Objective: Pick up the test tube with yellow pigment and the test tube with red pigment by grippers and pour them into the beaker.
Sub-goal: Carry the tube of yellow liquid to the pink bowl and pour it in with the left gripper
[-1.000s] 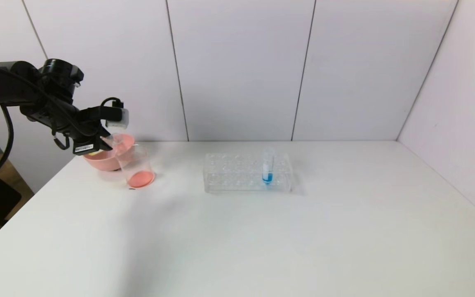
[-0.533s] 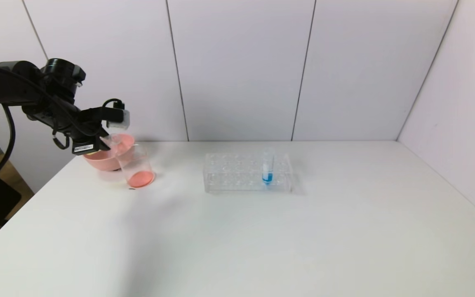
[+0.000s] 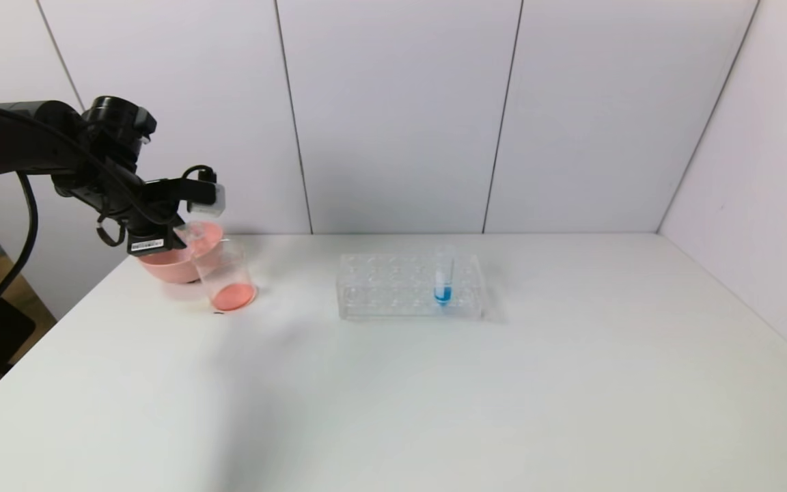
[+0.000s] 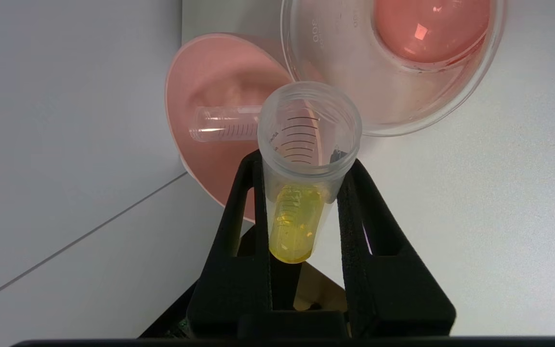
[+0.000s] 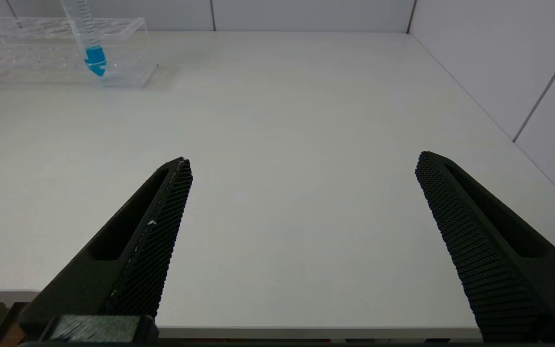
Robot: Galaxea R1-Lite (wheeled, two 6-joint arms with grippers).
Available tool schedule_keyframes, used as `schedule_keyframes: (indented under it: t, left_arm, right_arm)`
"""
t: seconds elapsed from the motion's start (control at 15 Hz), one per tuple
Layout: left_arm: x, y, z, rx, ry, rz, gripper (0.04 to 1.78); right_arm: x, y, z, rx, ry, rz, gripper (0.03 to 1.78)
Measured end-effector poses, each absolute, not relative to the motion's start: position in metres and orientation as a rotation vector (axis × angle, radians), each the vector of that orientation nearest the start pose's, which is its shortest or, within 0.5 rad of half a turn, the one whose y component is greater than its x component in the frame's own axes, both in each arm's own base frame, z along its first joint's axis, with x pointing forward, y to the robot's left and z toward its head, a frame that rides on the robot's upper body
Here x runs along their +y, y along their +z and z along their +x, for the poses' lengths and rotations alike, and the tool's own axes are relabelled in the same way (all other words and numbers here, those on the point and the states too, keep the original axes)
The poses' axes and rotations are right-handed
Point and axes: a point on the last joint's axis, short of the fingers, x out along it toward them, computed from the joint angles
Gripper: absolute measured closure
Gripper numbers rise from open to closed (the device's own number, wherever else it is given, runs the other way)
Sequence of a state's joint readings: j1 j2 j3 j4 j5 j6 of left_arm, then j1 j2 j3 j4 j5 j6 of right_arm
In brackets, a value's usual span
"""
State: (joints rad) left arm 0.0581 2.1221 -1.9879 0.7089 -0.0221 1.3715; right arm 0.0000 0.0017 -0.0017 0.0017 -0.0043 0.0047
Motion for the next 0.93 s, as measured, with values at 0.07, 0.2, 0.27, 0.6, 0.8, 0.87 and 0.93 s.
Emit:
schedule_keyframes:
  t: [0.07,0.2,0.27,0.6,0.8,0.87,0.93]
  left_arm:
    - [0.0231,0.2302,0.4076,0.727,-0.547,1.254,1.39]
    - [0.0219,0.2312,0.4065,0.739,-0.539,1.270,1.39]
    - [0.0213,0.2324,0.4058,0.741,-0.534,1.276,1.39]
    - [0.0193,0.2346,0.4040,0.763,-0.511,1.298,1.39]
    - [0.0172,0.2360,0.4030,0.783,-0.488,1.320,1.39]
    - [0.0164,0.2361,0.4030,0.785,-0.489,1.331,1.39]
    - [0.0163,0.2361,0.4030,0.792,-0.483,1.343,1.39]
  right_arm:
    - [-0.0001,0.0758,-0.0228,0.002,-0.004,0.005,0.11]
    - [-0.0001,0.0758,-0.0228,0.002,-0.004,0.004,0.11]
    - [-0.0001,0.0758,-0.0228,0.002,-0.004,0.005,0.11]
    - [-0.0001,0.0758,-0.0228,0.002,-0.004,0.004,0.11]
    - [-0.0001,0.0758,-0.0228,0.002,-0.004,0.005,0.11]
    - [-0.0001,0.0758,-0.0228,0.002,-0.004,0.005,0.11]
    - [-0.0001,0.0758,-0.0228,0.002,-0.004,0.005,0.11]
